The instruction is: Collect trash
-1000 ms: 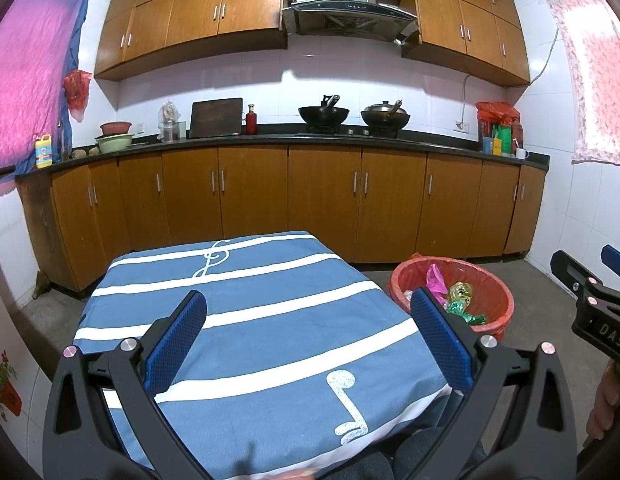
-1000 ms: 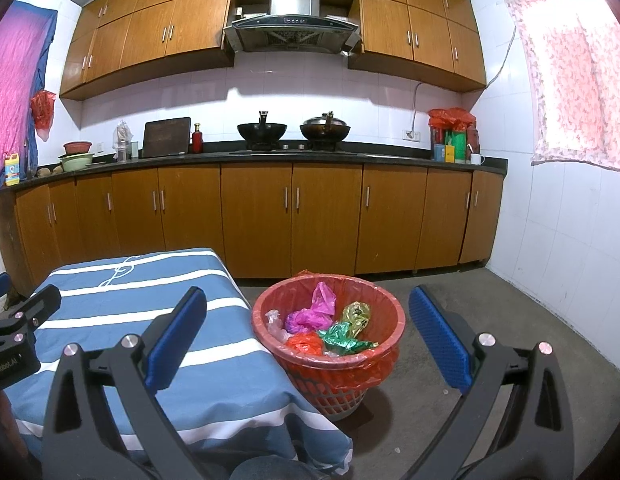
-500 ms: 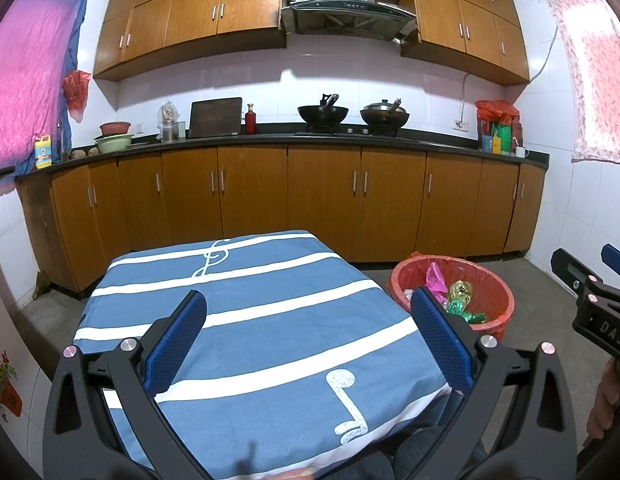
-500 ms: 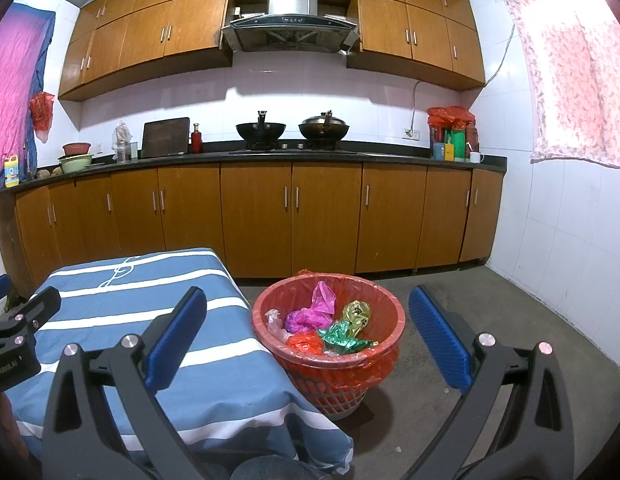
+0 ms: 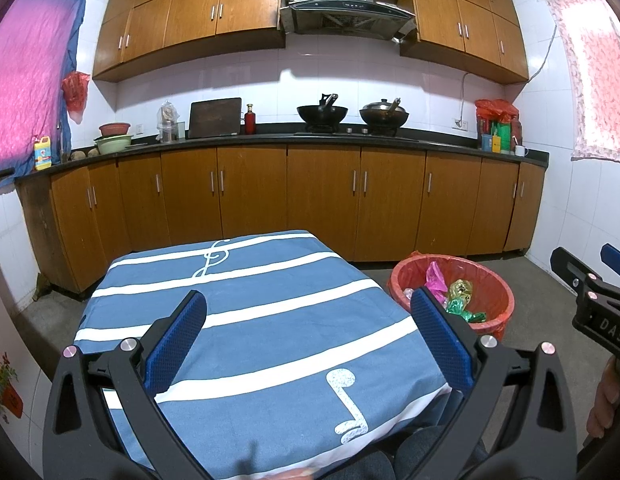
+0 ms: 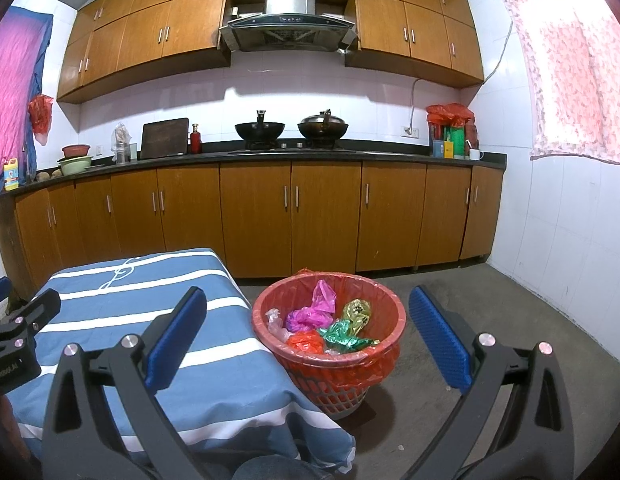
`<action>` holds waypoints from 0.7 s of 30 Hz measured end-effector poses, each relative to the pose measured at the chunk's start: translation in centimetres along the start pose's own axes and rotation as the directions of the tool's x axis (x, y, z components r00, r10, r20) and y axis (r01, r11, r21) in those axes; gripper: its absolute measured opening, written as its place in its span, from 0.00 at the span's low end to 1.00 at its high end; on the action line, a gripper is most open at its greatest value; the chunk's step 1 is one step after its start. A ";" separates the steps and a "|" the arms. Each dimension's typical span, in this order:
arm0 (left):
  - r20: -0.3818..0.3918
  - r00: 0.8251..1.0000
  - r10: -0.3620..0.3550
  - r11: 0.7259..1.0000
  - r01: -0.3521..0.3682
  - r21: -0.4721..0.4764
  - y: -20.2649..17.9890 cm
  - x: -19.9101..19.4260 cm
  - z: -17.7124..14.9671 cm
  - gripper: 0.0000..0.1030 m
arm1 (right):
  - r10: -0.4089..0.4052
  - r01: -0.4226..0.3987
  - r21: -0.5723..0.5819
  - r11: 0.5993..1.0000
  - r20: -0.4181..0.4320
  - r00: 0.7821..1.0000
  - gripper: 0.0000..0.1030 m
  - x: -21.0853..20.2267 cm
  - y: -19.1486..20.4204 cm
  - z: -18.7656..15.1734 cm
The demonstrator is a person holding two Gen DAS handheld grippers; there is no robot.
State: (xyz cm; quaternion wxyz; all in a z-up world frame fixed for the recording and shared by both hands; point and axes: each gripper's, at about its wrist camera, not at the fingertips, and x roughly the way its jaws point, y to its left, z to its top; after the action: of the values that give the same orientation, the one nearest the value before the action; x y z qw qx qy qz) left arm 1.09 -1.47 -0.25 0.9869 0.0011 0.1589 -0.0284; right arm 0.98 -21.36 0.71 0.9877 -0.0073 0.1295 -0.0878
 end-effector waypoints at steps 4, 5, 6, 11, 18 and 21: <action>0.000 1.000 -0.002 1.000 0.002 0.000 0.1 0.0 0.1 0.98 | 0.000 0.000 0.000 1.000 -0.001 1.000 0.96 0.0 0.0 0.0; 0.000 1.000 -0.002 1.000 0.002 0.000 0.1 0.0 0.0 0.98 | -0.001 0.001 0.001 1.000 -0.002 1.000 0.96 0.0 0.1 0.0; 0.000 1.000 -0.002 1.000 0.002 0.001 0.1 0.0 0.0 0.98 | 0.000 0.000 0.001 1.000 -0.002 1.000 0.96 0.0 0.2 0.0; 0.000 1.000 -0.003 1.000 0.003 0.002 0.1 0.0 0.1 0.98 | 0.000 0.000 0.003 1.000 -0.003 1.000 0.96 -0.1 0.3 0.0; 0.000 1.000 -0.003 1.000 0.003 0.003 0.1 0.0 0.1 0.98 | 0.000 0.000 0.003 1.000 -0.003 1.000 0.96 -0.1 0.2 0.1; 0.001 1.000 -0.004 1.000 0.004 0.003 0.2 -0.1 0.1 0.98 | -0.001 0.001 0.004 1.000 -0.003 1.000 0.96 -0.1 0.2 0.1</action>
State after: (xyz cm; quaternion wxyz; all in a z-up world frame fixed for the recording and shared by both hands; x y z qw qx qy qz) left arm 1.09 -1.29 -0.10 0.9869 0.0024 0.1584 -0.0307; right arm 0.91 -21.18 0.80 0.9874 -0.0050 0.1309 -0.0885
